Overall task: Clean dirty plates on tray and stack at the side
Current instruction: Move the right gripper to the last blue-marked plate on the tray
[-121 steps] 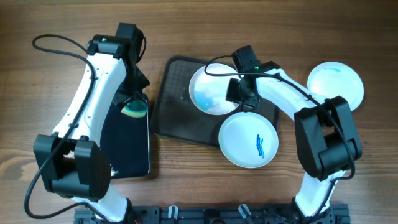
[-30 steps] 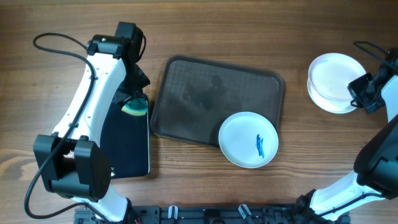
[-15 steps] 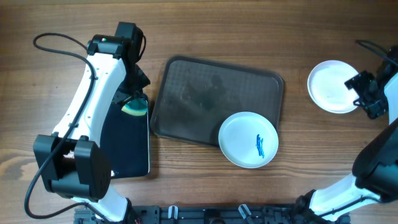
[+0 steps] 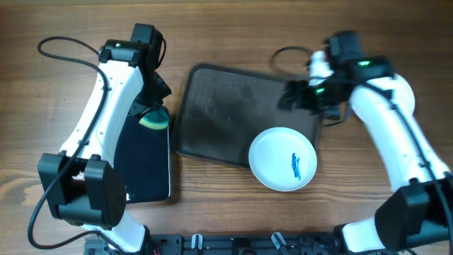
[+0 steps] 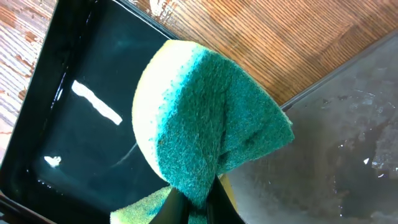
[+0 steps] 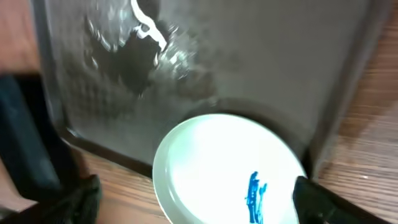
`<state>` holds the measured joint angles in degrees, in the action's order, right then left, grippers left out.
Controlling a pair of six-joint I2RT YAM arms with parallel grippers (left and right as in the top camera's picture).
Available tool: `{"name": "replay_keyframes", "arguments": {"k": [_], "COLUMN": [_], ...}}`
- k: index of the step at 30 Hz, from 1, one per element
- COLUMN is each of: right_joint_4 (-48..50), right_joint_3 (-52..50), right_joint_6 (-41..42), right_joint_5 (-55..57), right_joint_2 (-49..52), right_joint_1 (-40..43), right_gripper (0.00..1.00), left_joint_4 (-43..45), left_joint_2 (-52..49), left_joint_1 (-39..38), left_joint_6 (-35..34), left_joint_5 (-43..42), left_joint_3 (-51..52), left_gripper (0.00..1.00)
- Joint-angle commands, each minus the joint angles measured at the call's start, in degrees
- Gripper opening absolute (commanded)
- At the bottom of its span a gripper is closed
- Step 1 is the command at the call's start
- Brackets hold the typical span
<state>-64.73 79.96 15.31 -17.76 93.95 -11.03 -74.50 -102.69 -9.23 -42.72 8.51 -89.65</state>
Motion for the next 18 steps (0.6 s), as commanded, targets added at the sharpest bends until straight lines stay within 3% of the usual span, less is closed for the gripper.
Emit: {"name": "replay_keyframes", "arguments": {"k": [1,3,4,10,18], "right_joint_4": [-0.7,-0.83,-0.04,7.89,15.23], "right_joint_3": [-0.85,-2.8,-5.77,-21.18,-21.51], "right_joint_6": [7.93,13.64,15.13,16.2,4.59], "right_joint_5": [9.46,11.87,11.82,11.85,3.96], "right_joint_2": [0.35,0.44,0.44,0.44,0.44], "right_joint_1": [-11.69,-16.63,-18.67,-20.31,-20.5], "right_gripper": [0.95,0.94,0.88,0.83,0.84], "left_joint_4": [0.11,-0.09,-0.11,-0.11,-0.09], "left_joint_2": [0.7,0.7,0.68,0.7,0.7], "left_joint_1": [0.42,0.42,0.42,0.42,0.42], "left_joint_6": [0.52,0.55,0.57,0.59,0.55], "left_joint_5": [-0.13,-0.13,-0.13,-0.55,-1.2], "left_joint_3": [-0.68,-0.68,-0.68,-0.68,-0.68], "left_gripper": [0.04,0.04,0.04,0.04,0.04]}}
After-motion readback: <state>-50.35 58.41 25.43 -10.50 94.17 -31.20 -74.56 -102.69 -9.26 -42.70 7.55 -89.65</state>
